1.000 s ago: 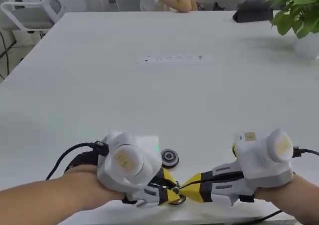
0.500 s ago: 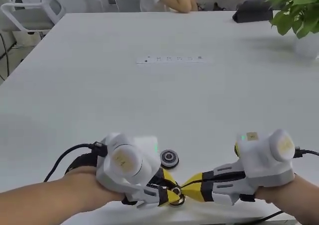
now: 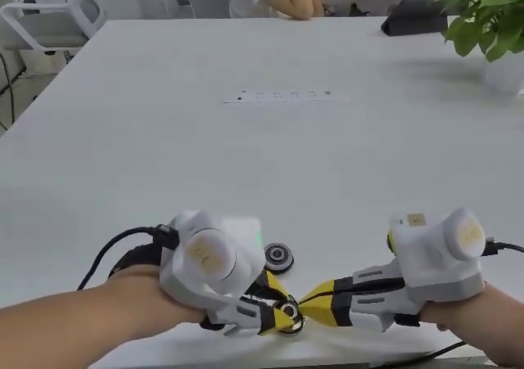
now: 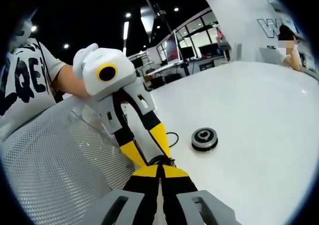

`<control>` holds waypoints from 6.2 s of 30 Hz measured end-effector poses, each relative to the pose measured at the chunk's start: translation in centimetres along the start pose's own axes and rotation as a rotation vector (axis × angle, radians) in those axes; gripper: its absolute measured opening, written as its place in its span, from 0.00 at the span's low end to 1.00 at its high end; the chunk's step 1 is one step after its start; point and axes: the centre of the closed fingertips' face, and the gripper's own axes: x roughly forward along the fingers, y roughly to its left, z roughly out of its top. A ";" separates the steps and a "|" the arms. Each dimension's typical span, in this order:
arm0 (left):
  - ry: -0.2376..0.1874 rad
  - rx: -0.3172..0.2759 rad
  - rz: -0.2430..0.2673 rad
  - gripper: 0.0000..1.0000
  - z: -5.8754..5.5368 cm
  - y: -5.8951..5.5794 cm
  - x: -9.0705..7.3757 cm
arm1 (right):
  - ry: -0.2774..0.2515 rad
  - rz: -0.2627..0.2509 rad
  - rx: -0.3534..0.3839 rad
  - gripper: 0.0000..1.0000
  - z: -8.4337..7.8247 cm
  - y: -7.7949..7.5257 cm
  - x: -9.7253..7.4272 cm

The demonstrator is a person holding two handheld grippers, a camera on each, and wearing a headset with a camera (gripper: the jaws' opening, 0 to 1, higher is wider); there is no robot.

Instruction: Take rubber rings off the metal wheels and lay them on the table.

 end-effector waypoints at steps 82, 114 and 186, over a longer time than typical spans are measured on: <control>0.022 0.010 -0.029 0.09 -0.2 -0.5 0.0 | -0.028 0.022 0.058 0.00 0.0 0.0 0.0; 0.010 0.016 -0.006 0.07 -0.1 -0.4 0.2 | -0.053 0.060 0.158 0.00 0.8 0.6 0.4; -0.113 -0.090 0.100 0.39 0.1 1.7 -7.2 | -0.133 0.087 0.197 0.00 3.7 0.2 -0.2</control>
